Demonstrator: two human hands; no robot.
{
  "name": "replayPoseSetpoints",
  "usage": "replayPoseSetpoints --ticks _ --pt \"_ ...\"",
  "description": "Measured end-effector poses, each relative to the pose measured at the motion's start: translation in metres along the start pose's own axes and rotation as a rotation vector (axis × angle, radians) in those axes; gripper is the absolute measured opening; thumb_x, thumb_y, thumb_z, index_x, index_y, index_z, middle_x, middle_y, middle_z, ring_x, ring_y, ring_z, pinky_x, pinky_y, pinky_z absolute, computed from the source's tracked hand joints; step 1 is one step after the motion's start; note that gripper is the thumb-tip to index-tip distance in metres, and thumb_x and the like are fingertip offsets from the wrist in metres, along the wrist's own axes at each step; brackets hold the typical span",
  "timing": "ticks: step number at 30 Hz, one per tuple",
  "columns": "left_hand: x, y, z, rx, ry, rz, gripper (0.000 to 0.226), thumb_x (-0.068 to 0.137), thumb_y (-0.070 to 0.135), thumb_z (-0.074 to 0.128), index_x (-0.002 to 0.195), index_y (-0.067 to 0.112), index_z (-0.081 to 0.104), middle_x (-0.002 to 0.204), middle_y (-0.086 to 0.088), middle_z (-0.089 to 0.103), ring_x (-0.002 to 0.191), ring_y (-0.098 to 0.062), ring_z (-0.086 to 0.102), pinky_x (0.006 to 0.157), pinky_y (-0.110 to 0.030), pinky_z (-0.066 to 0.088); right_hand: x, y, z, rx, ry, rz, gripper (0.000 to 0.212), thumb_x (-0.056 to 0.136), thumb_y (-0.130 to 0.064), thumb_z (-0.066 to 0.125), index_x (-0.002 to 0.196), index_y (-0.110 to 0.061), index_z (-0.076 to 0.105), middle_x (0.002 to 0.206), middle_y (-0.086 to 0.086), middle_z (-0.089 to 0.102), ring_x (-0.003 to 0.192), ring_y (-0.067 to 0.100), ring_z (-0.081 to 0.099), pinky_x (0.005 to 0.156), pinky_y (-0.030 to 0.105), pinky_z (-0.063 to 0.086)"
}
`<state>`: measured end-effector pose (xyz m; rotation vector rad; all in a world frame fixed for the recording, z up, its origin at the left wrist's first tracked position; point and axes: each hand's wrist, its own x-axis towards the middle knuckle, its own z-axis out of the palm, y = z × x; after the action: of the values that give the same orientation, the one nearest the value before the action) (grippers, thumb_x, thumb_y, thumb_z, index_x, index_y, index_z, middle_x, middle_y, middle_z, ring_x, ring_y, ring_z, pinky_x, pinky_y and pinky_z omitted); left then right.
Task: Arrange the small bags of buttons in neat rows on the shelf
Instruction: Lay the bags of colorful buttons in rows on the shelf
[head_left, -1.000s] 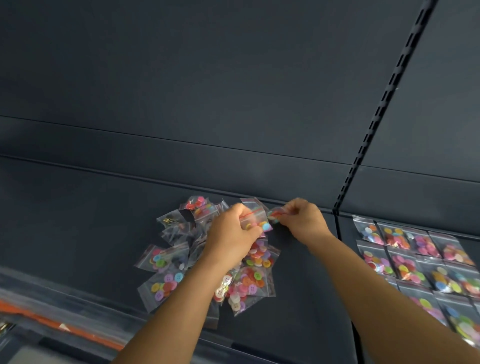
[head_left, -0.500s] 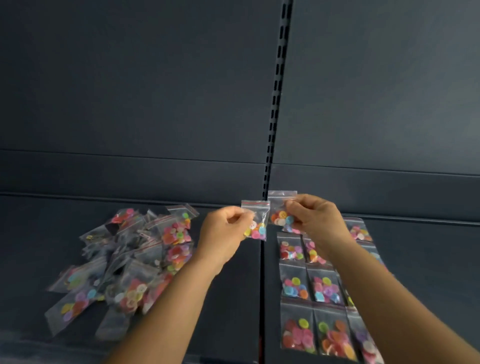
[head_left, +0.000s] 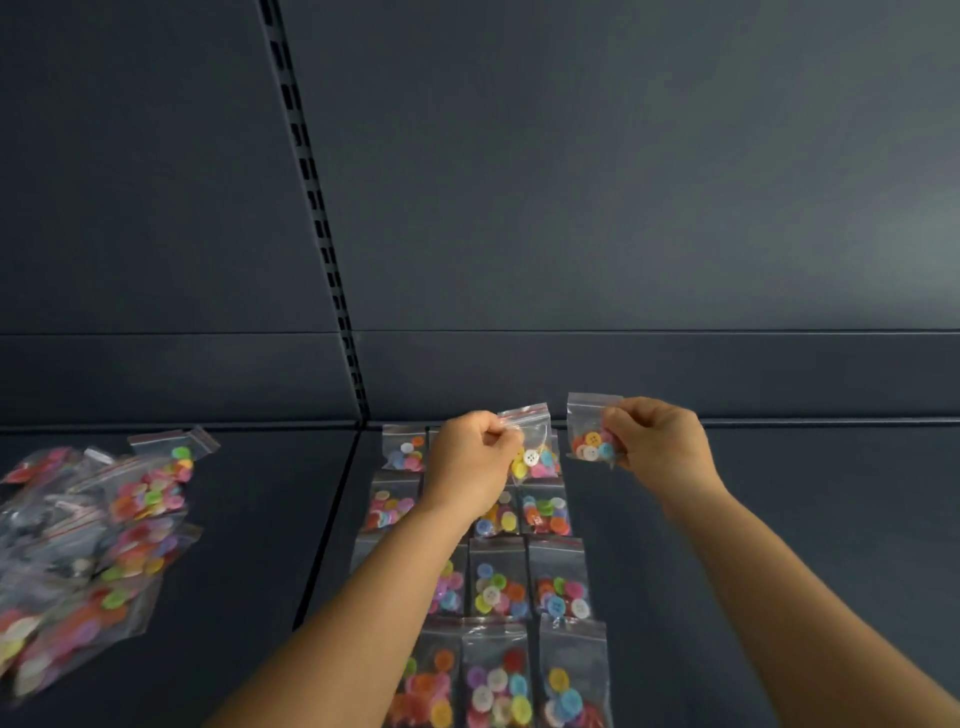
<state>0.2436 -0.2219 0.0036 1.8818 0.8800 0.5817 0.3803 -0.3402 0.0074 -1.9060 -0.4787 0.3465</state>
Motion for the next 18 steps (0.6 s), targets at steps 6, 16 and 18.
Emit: replayPoseSetpoints --ticks 6,16,18 --pt "0.017 0.016 0.050 0.184 -0.034 0.039 0.013 0.091 0.021 0.057 0.089 0.011 0.064 0.084 -0.003 0.068 0.076 -0.019 0.063 0.063 -0.027 0.048 0.026 0.022 -0.027 -0.168 0.015 -0.005 0.019 0.089 -0.020 0.054 0.085 -0.010 0.070 0.076 0.012 0.069 0.064 0.020 0.057 0.059 0.033 0.048" --pt "0.031 0.022 0.093 0.609 -0.039 0.099 0.029 0.093 0.023 0.057 0.118 0.010 0.053 0.111 -0.010 0.062 0.101 -0.028 0.059 0.080 -0.037 0.050 0.048 0.042 -0.035 -0.444 -0.063 -0.040 0.024 0.090 -0.022 0.054 0.109 -0.013 0.064 0.098 0.006 0.069 0.090 0.025 0.062 0.068 0.028 0.045" --pt "0.028 0.022 0.093 0.687 -0.013 0.164 0.040 0.094 0.024 0.056 0.129 0.011 0.046 0.125 -0.007 0.052 0.115 -0.026 0.048 0.092 -0.035 0.045 0.047 0.045 -0.038 -0.545 -0.094 -0.087 0.038 0.090 -0.026 0.056 0.126 -0.017 0.054 0.118 0.006 0.059 0.104 0.025 0.057 0.076 0.028 0.042"
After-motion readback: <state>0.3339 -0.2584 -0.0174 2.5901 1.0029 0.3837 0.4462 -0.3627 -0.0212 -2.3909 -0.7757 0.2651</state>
